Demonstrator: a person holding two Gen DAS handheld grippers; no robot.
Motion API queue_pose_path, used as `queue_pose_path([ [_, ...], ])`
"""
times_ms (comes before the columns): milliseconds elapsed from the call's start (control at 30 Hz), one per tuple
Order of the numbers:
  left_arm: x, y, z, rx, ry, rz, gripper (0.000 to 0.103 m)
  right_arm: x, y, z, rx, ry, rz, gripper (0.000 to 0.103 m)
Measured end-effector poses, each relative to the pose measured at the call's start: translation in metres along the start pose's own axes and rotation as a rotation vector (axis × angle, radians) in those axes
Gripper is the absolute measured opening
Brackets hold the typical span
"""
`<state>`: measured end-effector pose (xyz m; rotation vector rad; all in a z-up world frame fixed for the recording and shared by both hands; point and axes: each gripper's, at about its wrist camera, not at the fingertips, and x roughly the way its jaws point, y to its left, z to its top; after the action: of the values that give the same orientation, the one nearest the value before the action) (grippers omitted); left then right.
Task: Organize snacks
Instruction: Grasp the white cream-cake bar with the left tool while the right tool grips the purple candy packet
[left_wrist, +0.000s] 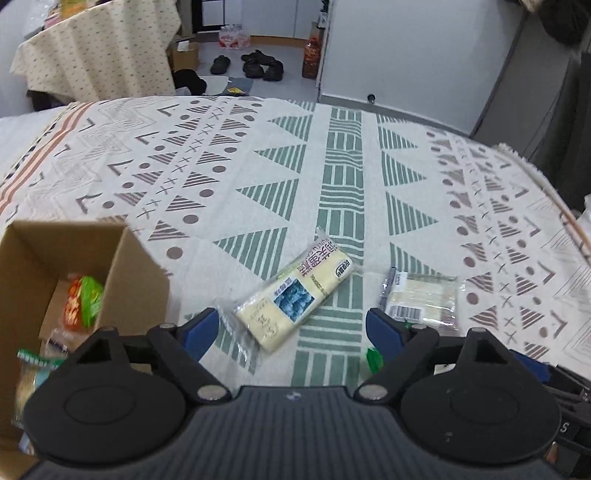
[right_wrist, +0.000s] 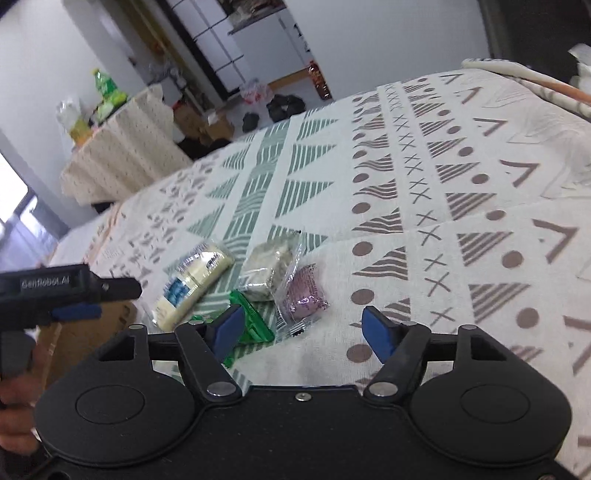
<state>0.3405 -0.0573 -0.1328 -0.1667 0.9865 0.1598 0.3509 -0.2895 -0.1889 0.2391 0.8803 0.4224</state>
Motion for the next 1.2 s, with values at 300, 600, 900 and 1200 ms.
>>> queue_pose_path([
  [300, 0.043, -0.010, 0.011, 0.077, 0.044, 0.015, 0.087, 0.034, 0.010, 0.000, -0.100, 0.042, -0.015, 0.065],
  [600, 0.074, -0.007, 0.011, 0.051, 0.090, 0.045, 0.083, 0.044, 0.012, 0.001, -0.137, 0.021, -0.013, 0.065],
  [900, 0.081, -0.015, 0.006, 0.063, 0.132, 0.037, 0.061, 0.051, 0.020, -0.002, -0.206, 0.014, -0.036, 0.062],
  [1200, 0.049, -0.021, -0.008, -0.016, 0.144, 0.003, 0.035, 0.041, 0.020, 0.001, -0.211, 0.056, -0.036, 0.039],
])
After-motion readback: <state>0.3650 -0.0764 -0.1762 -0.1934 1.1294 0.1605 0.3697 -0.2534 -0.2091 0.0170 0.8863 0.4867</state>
